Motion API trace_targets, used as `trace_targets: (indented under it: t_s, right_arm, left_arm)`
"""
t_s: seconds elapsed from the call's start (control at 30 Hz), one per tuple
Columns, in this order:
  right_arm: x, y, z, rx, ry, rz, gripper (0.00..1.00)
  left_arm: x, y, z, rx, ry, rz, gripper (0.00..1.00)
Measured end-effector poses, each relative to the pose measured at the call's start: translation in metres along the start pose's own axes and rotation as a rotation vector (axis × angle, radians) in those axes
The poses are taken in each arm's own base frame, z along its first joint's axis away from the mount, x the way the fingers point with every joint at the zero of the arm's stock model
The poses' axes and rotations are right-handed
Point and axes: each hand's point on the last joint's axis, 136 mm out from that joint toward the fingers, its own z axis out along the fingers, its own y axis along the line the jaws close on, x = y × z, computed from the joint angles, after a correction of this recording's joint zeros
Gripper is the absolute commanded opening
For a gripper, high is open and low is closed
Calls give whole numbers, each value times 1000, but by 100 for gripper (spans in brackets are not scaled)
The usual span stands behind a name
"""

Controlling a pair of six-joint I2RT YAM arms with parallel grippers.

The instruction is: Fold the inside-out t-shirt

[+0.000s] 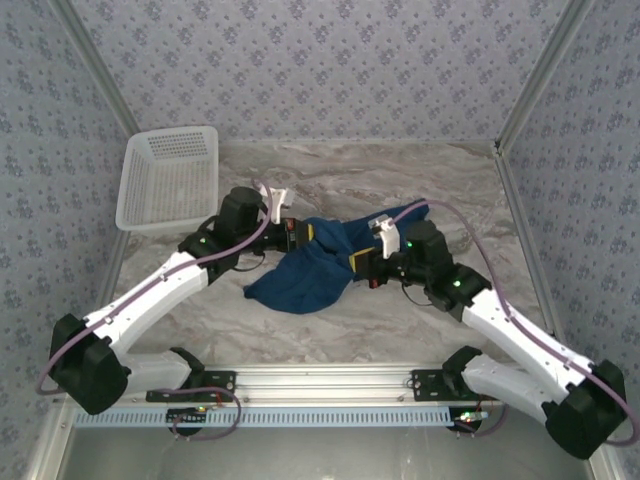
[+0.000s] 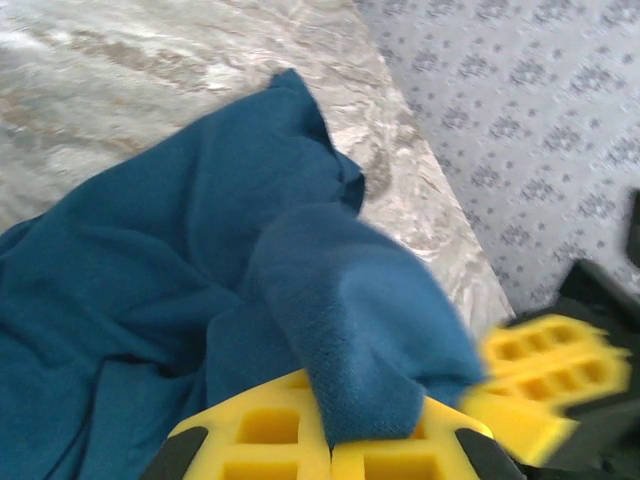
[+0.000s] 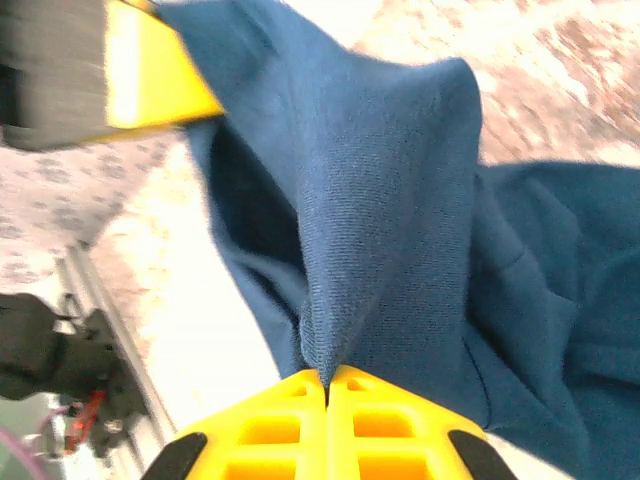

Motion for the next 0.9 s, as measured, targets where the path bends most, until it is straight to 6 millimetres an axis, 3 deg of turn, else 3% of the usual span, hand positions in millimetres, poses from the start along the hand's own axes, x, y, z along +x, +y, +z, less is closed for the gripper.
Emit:
trace_targets:
  t_s: [0.1,0.23,0.47,0.63,0.73,0.9]
  right_arm:
    - [-5,6,-5,-96,-49,24,0]
    - [-8,12,-7,-197,-85,64,0]
    - [-28,31,-11,-326,-154,57,0]
    - [-38,30,-5,-352,-176,85,0]
    - [-38,27,0,-350,-173,106,0]
    - [-40,25,3,-349,-179,115,0]
  left_arm:
    - [1,19,-1,-29,-1,-32,8]
    - [3,28,-2,-46,0,-43,13]
    - [0,40,-4,-81,-6,-25,43]
    - [0,38,-7,-81,-12,24,62]
    - [4,34,-20,-73,-42,62,72]
    - [13,10,-43,26,-99,139,70]
